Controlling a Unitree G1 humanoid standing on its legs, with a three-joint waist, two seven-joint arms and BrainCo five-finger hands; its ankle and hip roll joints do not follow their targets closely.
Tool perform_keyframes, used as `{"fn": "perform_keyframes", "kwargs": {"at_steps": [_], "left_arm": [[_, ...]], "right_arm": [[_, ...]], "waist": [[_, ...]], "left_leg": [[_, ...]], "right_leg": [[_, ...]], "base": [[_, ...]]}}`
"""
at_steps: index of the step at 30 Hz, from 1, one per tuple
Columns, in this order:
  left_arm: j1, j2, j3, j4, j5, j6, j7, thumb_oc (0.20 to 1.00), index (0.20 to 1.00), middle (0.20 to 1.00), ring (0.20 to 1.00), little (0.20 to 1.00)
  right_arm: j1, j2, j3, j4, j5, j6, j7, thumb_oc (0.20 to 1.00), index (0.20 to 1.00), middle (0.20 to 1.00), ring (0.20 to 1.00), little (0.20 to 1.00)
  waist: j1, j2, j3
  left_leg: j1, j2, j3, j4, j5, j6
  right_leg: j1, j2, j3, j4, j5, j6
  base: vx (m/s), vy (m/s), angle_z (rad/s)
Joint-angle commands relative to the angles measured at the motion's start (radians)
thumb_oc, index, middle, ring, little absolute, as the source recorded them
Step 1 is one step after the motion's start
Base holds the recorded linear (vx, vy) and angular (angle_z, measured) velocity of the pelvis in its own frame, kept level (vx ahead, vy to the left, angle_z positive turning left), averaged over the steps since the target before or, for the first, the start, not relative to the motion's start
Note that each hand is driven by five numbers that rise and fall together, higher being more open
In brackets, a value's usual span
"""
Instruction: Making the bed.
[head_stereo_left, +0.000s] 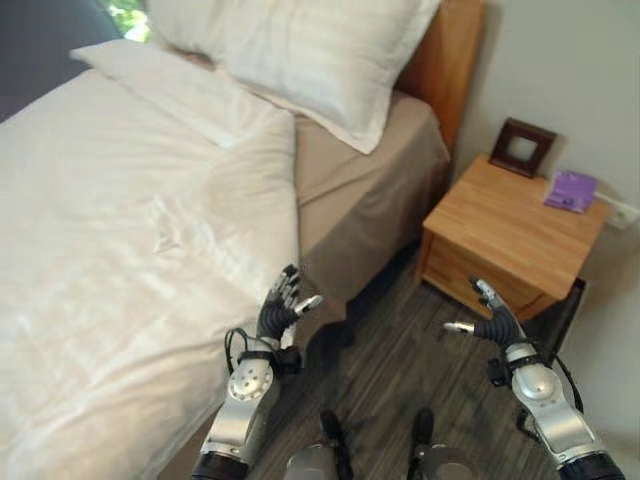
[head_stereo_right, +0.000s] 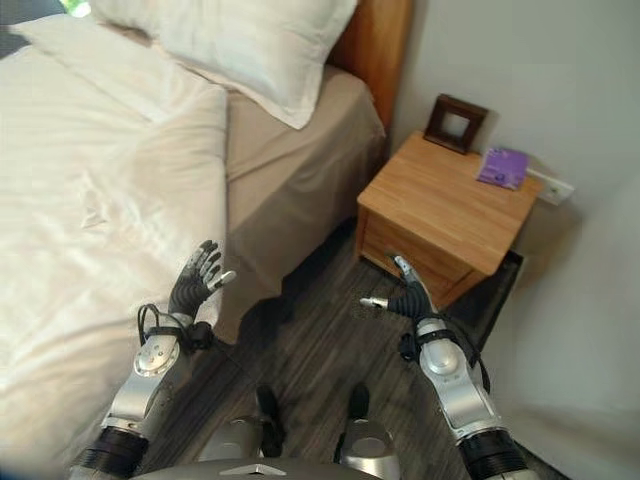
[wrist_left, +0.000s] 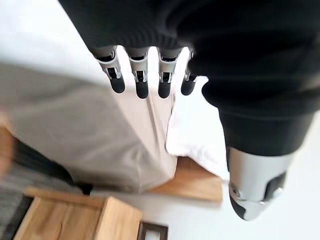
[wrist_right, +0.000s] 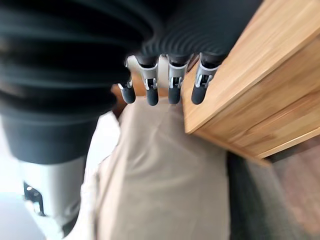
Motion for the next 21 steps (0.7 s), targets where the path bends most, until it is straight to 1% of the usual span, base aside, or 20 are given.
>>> {"fn": "perform_keyframes", "kwargs": {"at_steps": [1,2,3,4,5,6,7,8,9,10,11,12,13,14,15,17,18,19,20,21], "left_arm": [[0.010,0.069,0.062,-0.094,-0.004,-0.036,-0.004,1.000,1.000,1.000,1.000,1.000],[0.010,0.076,0.067,-0.099,-0.004,-0.037,0.004,1.000,1.000,1.000,1.000,1.000],[0.013,0.082,0.073,-0.098,-0.005,-0.037,0.012,1.000,1.000,1.000,1.000,1.000],[0.018,0.084,0.082,-0.096,-0.006,-0.039,0.019,1.000,1.000,1.000,1.000,1.000],[0.024,0.089,0.091,-0.098,-0.009,-0.044,0.024,1.000,1.000,1.000,1.000,1.000],[0.025,0.098,0.097,-0.100,-0.017,-0.049,0.031,1.000,1.000,1.000,1.000,1.000],[0.024,0.105,0.101,-0.099,-0.025,-0.053,0.034,1.000,1.000,1.000,1.000,1.000],[0.017,0.112,0.100,-0.098,-0.035,-0.059,0.041,1.000,1.000,1.000,1.000,1.000],[0.002,0.121,0.102,-0.091,-0.051,-0.066,0.050,1.000,1.000,1.000,1.000,1.000],[-0.005,0.127,0.103,-0.086,-0.068,-0.072,0.055,1.000,1.000,1.000,1.000,1.000],[-0.009,0.137,0.107,-0.080,-0.070,-0.080,0.060,1.000,1.000,1.000,1.000,1.000],[-0.002,0.146,0.119,-0.076,-0.078,-0.084,0.062,1.000,1.000,1.000,1.000,1.000],[0.010,0.147,0.134,-0.073,-0.086,-0.082,0.074,1.000,1.000,1.000,1.000,1.000],[0.018,0.143,0.145,-0.057,-0.098,-0.092,0.091,1.000,1.000,1.000,1.000,1.000],[0.034,0.133,0.155,-0.050,-0.112,-0.099,0.101,1.000,1.000,1.000,1.000,1.000],[0.059,0.105,0.174,-0.033,-0.153,-0.112,0.106,1.000,1.000,1.000,1.000,1.000],[0.058,0.098,0.182,-0.019,-0.174,-0.119,0.108,1.000,1.000,1.000,1.000,1.000],[0.047,0.094,0.187,-0.007,-0.187,-0.123,0.114,1.000,1.000,1.000,1.000,1.000],[0.029,0.088,0.174,0.013,-0.203,-0.121,0.109,1.000,1.000,1.000,1.000,1.000],[0.032,0.086,0.174,0.017,-0.206,-0.111,0.106,1.000,1.000,1.000,1.000,1.000]], "right_arm": [[-0.052,0.013,-0.017,-0.048,-0.024,-0.032,0.007,1.000,1.000,1.000,1.000,1.000],[-0.065,0.015,-0.013,-0.057,-0.034,-0.034,0.004,1.000,1.000,1.000,1.000,1.000],[-0.078,0.015,-0.013,-0.070,-0.054,-0.031,0.000,1.000,1.000,1.000,1.000,1.000],[-0.093,0.014,-0.011,-0.081,-0.069,-0.030,-0.010,1.000,1.000,1.000,1.000,1.000],[-0.117,0.014,-0.004,-0.087,-0.082,-0.032,-0.018,1.000,1.000,1.000,1.000,1.000],[-0.145,0.009,0.002,-0.095,-0.086,-0.028,-0.027,1.000,1.000,1.000,1.000,1.000],[-0.170,0.002,0.008,-0.098,-0.083,-0.025,-0.031,1.000,1.000,1.000,1.000,1.000],[-0.199,-0.013,0.014,-0.096,-0.082,-0.021,-0.039,1.000,1.000,1.000,1.000,1.000],[-0.237,-0.032,0.017,-0.093,-0.084,-0.018,-0.050,1.000,1.000,1.000,1.000,1.000],[-0.258,-0.045,0.018,-0.094,-0.085,-0.014,-0.057,1.000,1.000,1.000,1.000,1.000],[-0.292,-0.067,0.026,-0.091,-0.095,-0.011,-0.064,1.000,1.000,1.000,1.000,1.000],[-0.347,-0.064,0.048,-0.079,-0.098,-0.011,-0.067,1.000,1.000,1.000,1.000,1.000],[-0.404,-0.063,0.074,-0.072,-0.108,-0.002,-0.069,1.000,1.000,1.000,1.000,1.000],[-0.474,-0.066,0.111,-0.045,-0.106,-0.003,-0.076,1.000,1.000,1.000,1.000,1.000],[-0.542,-0.068,0.145,-0.017,-0.106,-0.001,-0.077,1.000,1.000,1.000,1.000,1.000],[-0.700,-0.065,0.225,0.037,-0.104,-0.003,-0.083,1.000,1.000,1.000,1.000,1.000],[-0.791,-0.085,0.263,0.061,-0.122,0.003,-0.083,1.000,1.000,1.000,1.000,1.000],[-0.839,-0.096,0.279,0.075,-0.130,0.002,-0.088,1.000,1.000,1.000,1.000,1.000],[-0.894,-0.122,0.304,0.129,-0.159,0.011,-0.102,1.000,1.000,1.000,1.000,1.000],[-0.913,-0.145,0.308,0.157,-0.176,0.019,-0.109,1.000,1.000,1.000,1.000,1.000]], "waist": [[0.014,-0.039,-0.033],[0.012,-0.039,-0.023],[0.012,-0.035,-0.019],[0.016,-0.032,-0.020],[0.026,-0.031,-0.025],[0.035,-0.034,-0.031],[0.038,-0.039,-0.032],[0.039,-0.045,-0.032],[0.039,-0.056,-0.032],[0.043,-0.062,-0.033],[0.060,-0.076,-0.043],[0.065,-0.089,-0.044],[0.083,-0.095,-0.058],[0.095,-0.098,-0.069],[0.110,-0.099,-0.076],[0.141,-0.088,-0.078],[0.162,-0.082,-0.073],[0.176,-0.078,-0.071],[0.185,-0.079,-0.059],[0.176,-0.080,-0.053]], "left_leg": [[0.128,0.016,-0.051,-0.068,-0.147,0.013],[0.141,0.013,-0.064,-0.095,-0.139,0.018],[0.140,0.021,-0.082,-0.110,-0.132,0.018],[0.149,0.026,-0.095,-0.118,-0.142,0.017],[0.148,0.034,-0.111,-0.119,-0.143,0.009],[0.144,0.037,-0.136,-0.119,-0.143,-0.002],[0.140,0.034,-0.168,-0.119,-0.140,-0.009],[0.143,0.032,-0.205,-0.119,-0.146,-0.017],[0.142,0.030,-0.249,-0.119,-0.152,-0.027],[0.146,0.031,-0.278,-0.119,-0.160,-0.033],[0.136,0.027,-0.297,-0.119,-0.159,-0.035],[0.138,0.026,-0.309,-0.119,-0.156,-0.042],[0.143,0.037,-0.310,-0.119,-0.158,-0.053],[0.146,0.052,-0.310,-0.119,-0.154,-0.061],[0.148,0.067,-0.313,-0.119,-0.149,-0.068],[0.145,0.097,-0.313,-0.111,-0.130,-0.086],[0.130,0.109,-0.324,-0.092,-0.103,-0.093],[0.104,0.119,-0.313,-0.071,-0.076,-0.098],[0.043,0.138,-0.200,-0.002,-0.029,-0.091],[0.024,0.147,-0.109,0.026,-0.028,-0.088]], "right_leg": [[-0.146,-0.058,0.083,0.298,-0.065,0.107],[-0.200,-0.073,0.109,0.390,-0.030,0.142],[-0.252,-0.065,0.151,0.458,-0.011,0.166],[-0.268,-0.065,0.179,0.479,-0.031,0.173],[-0.274,-0.061,0.201,0.448,-0.057,0.148],[-0.260,-0.057,0.219,0.375,-0.085,0.126],[-0.240,-0.052,0.252,0.288,-0.089,0.111],[-0.236,-0.047,0.323,0.189,-0.092,0.101],[-0.234,-0.044,0.409,0.115,-0.073,0.101],[-0.237,-0.038,0.472,0.106,-0.067,0.109],[-0.221,-0.049,0.491,0.076,-0.058,0.105],[-0.201,-0.066,0.470,0.055,-0.044,0.106],[-0.195,-0.075,0.450,0.045,-0.027,0.112],[-0.185,-0.071,0.436,0.035,-0.017,0.112],[-0.175,-0.060,0.433,0.028,-0.019,0.104],[-0.151,-0.042,0.402,0.002,-0.022,0.095],[-0.130,-0.031,0.381,-0.013,-0.031,0.084],[-0.115,-0.034,0.343,-0.024,-0.043,0.080],[-0.073,-0.053,0.248,-0.024,-0.077,0.061],[-0.052,-0.062,0.196,-0.024,-0.091,0.055]], "base": [[-0.01,0.095,0.42],[-0.03,0.082,0.50],[0.00,0.039,0.53],[0.05,-0.031,0.65],[0.13,-0.104,0.63],[0.17,-0.171,0.71],[0.26,-0.226,0.72],[0.29,-0.275,1.04],[0.33,-0.292,1.26],[0.26,-0.295,1.32],[0.25,-0.278,1.53],[0.22,-0.319,1.43],[0.23,-0.326,1.65],[0.24,-0.323,1.13],[0.23,-0.274,0.75],[0.20,-0.229,0.19],[0.11,-0.189,0.05],[0.04,-0.211,0.25],[-0.01,-0.213,0.36],[0.00,-0.216,0.99]]}}
